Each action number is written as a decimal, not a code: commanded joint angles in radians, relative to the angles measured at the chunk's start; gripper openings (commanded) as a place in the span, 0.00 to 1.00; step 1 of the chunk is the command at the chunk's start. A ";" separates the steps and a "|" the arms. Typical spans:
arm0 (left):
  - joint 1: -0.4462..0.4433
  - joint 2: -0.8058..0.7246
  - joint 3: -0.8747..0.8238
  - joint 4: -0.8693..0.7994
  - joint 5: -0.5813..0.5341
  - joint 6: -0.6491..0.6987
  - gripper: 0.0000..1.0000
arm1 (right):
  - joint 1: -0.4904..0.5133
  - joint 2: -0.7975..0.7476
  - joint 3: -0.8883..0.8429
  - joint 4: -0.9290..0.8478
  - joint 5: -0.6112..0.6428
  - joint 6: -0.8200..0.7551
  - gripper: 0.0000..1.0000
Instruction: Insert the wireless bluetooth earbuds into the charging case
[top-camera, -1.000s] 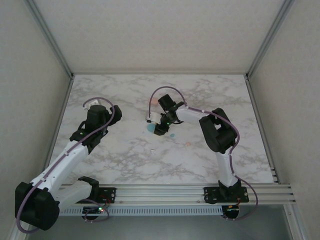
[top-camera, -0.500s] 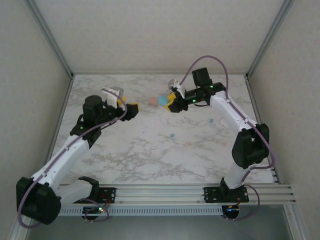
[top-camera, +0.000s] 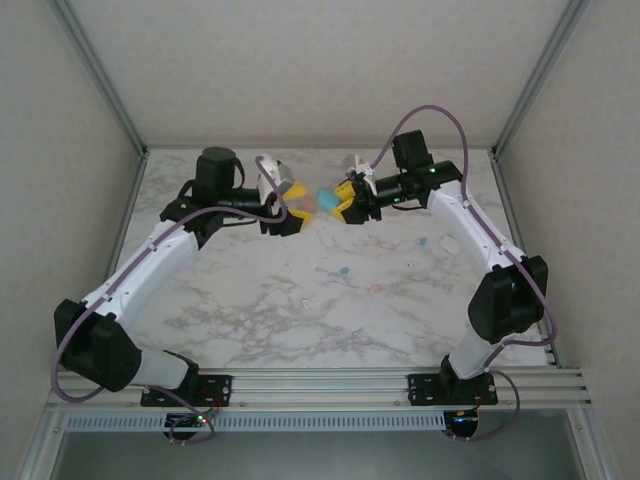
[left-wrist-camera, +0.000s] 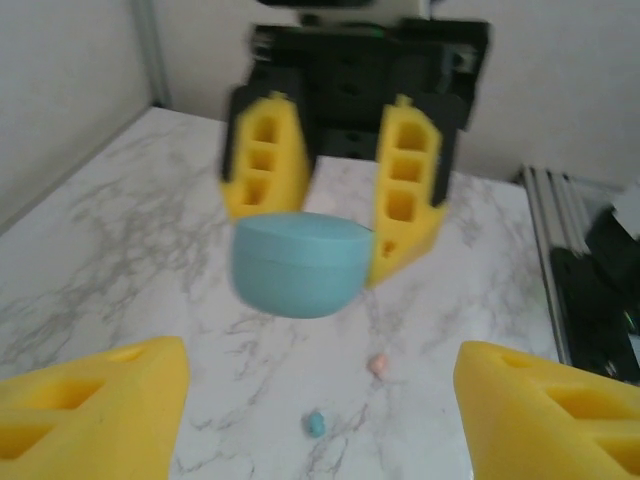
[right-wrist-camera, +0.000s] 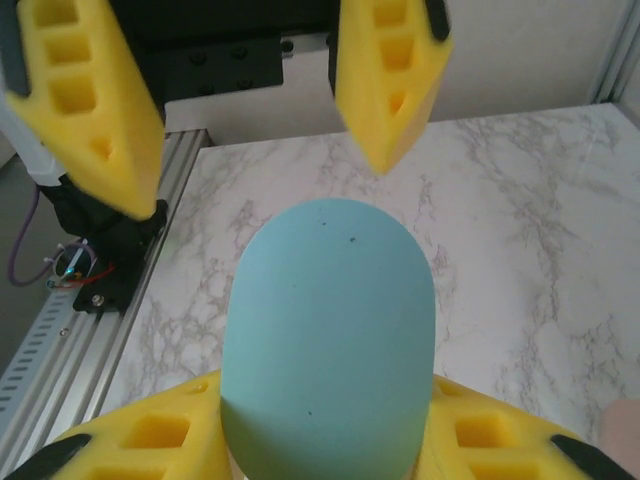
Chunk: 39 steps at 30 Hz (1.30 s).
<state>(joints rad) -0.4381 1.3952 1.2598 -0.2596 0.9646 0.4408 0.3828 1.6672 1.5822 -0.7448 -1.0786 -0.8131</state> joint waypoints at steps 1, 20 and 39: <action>-0.029 0.019 0.039 -0.158 0.083 0.155 0.69 | -0.001 -0.054 0.017 -0.002 -0.048 -0.069 0.30; -0.069 0.042 0.027 0.103 0.000 -0.032 0.66 | 0.019 -0.063 -0.004 -0.009 -0.072 -0.106 0.30; -0.094 0.049 0.043 0.070 -0.015 -0.019 0.49 | 0.024 -0.047 0.018 0.000 -0.079 -0.074 0.31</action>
<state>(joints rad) -0.5171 1.4399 1.2747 -0.1349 0.9367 0.3882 0.3985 1.6230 1.5810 -0.7452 -1.1278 -0.9005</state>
